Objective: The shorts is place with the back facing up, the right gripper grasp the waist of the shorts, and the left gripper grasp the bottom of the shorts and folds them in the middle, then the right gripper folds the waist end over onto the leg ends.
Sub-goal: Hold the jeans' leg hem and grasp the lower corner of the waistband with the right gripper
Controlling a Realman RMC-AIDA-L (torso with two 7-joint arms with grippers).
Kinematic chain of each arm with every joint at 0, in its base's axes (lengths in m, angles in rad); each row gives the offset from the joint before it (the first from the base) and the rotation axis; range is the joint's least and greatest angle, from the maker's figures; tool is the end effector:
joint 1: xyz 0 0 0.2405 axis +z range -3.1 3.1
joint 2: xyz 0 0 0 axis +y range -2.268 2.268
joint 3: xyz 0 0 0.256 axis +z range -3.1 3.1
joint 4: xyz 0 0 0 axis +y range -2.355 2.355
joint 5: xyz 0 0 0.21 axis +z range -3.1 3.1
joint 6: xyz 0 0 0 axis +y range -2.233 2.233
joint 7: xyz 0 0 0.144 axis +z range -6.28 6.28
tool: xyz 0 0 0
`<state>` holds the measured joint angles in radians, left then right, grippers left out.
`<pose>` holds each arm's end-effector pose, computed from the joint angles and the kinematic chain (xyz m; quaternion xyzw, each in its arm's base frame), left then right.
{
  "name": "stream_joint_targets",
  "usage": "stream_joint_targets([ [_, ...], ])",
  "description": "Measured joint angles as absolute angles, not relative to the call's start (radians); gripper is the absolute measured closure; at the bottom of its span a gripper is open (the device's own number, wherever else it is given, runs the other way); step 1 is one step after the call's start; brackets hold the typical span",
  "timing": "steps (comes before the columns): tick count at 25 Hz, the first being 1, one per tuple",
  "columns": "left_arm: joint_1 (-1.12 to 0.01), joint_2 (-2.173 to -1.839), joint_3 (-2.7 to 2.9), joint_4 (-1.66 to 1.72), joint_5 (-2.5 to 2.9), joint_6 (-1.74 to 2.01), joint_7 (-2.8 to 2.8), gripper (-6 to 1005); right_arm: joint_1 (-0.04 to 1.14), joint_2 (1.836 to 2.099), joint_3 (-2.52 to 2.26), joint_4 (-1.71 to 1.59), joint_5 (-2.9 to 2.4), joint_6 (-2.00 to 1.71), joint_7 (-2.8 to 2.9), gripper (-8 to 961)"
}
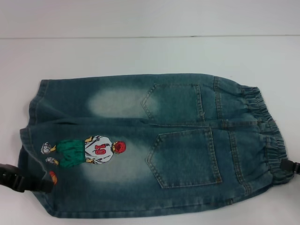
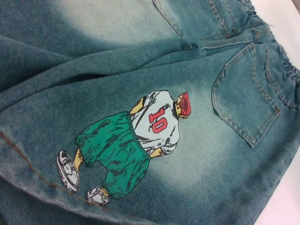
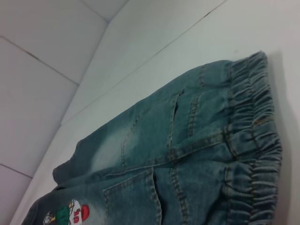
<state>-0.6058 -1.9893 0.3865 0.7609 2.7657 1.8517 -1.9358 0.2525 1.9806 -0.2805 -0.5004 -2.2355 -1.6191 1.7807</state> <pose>-0.3206 0.2903 0.0532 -0.8646 -0.5024 -0.0027 0.0068 0.3900 0.2186 0.0391 -0.7390 0.5938 0.2755 0.1595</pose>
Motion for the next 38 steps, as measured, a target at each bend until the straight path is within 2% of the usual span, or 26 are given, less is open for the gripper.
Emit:
stream_joint_targets([
  [33, -0.611, -1.985, 0.385, 0.761, 2.749, 1.848, -1.936, 997, 0.278, 1.998, -0.316, -0.490, -2.247, -1.619, 1.771, 65],
  [38, -0.610, -1.987, 0.385, 0.761, 2.748, 1.845, -1.936, 996, 0.263, 1.991, -0.314, -0.493, -2.242, -1.620, 1.770, 133],
])
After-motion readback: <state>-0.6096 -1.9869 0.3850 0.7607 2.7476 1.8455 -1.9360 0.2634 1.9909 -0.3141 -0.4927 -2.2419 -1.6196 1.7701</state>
